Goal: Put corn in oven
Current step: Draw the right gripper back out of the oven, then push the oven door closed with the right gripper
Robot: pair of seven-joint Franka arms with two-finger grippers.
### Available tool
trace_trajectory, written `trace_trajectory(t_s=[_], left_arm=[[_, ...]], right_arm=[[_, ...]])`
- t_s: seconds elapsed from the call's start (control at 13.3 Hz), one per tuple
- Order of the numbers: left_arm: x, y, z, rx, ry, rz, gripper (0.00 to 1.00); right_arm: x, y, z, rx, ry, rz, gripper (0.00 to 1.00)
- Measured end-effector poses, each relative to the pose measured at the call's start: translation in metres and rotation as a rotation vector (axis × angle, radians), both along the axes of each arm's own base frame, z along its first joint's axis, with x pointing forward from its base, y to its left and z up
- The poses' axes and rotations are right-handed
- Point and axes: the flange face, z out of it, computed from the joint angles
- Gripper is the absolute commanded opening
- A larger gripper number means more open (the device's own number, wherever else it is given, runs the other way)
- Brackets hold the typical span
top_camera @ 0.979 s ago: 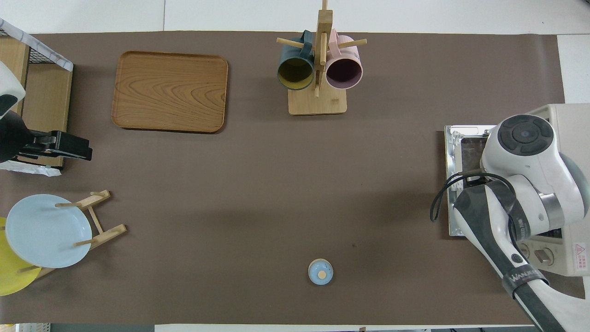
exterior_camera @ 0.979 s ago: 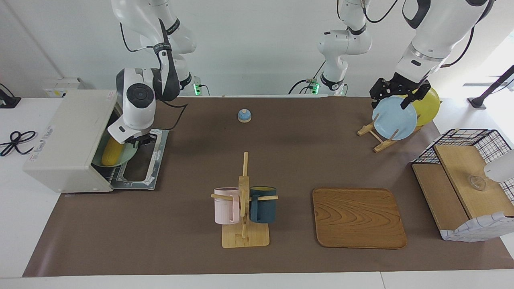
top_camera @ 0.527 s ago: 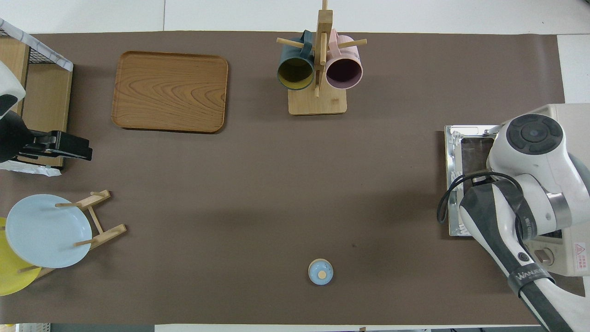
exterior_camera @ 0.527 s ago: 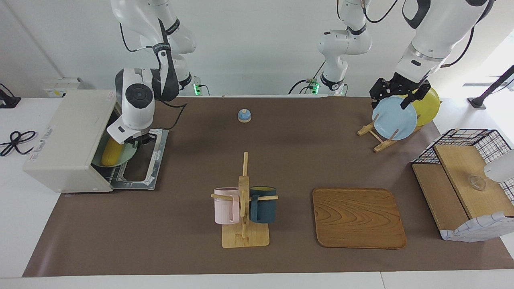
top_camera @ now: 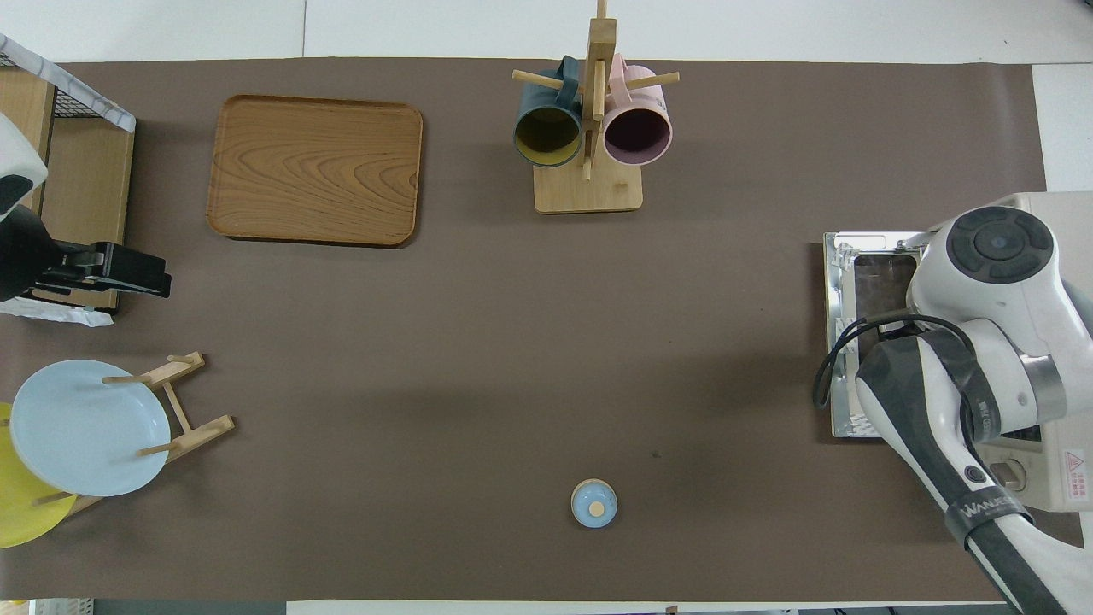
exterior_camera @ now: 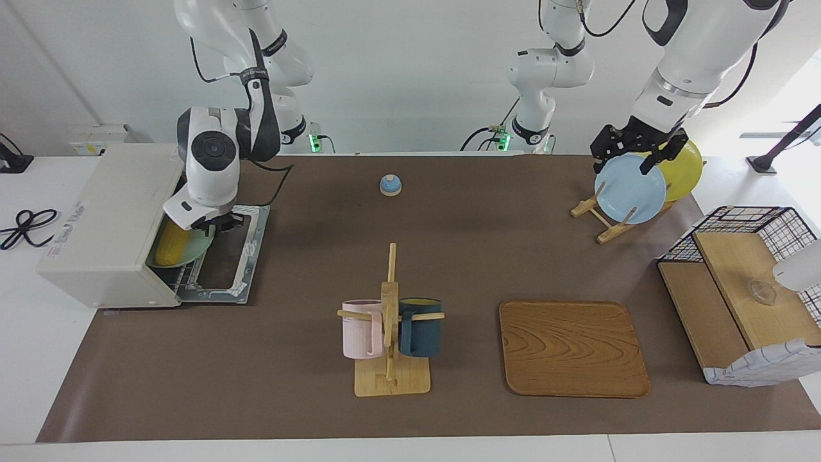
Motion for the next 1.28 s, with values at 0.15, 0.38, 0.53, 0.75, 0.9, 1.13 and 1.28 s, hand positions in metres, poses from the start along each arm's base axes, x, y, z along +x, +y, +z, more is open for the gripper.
trace_trajectory(t_s=[0.15,0.38,0.53,0.75,0.9,1.13,1.28], left_arm=[[0.0,0.0,0.0,0.0,0.0,0.0,1.0],[0.0,0.0,0.0,0.0,0.0,0.0,1.0],[0.0,0.0,0.0,0.0,0.0,0.0,1.0],[0.0,0.0,0.0,0.0,0.0,0.0,1.0],[0.0,0.0,0.0,0.0,0.0,0.0,1.0],[0.0,0.0,0.0,0.0,0.0,0.0,1.0],[0.0,0.0,0.0,0.0,0.0,0.0,1.0]], right_arm=[[0.001,0.004,0.002,0.013,-0.005,-0.003,0.19],[0.006,0.017,0.009,0.037,-0.02,0.001,0.16],[0.007,0.023,0.011,0.059,-0.026,-0.007,0.05],[0.008,0.056,0.012,0.105,-0.037,-0.003,0.0],[0.005,0.086,0.007,0.109,-0.059,0.006,0.0],[-0.014,0.112,-0.027,0.117,-0.077,-0.015,0.0],[-0.025,0.112,-0.043,0.115,-0.056,-0.018,0.0]])
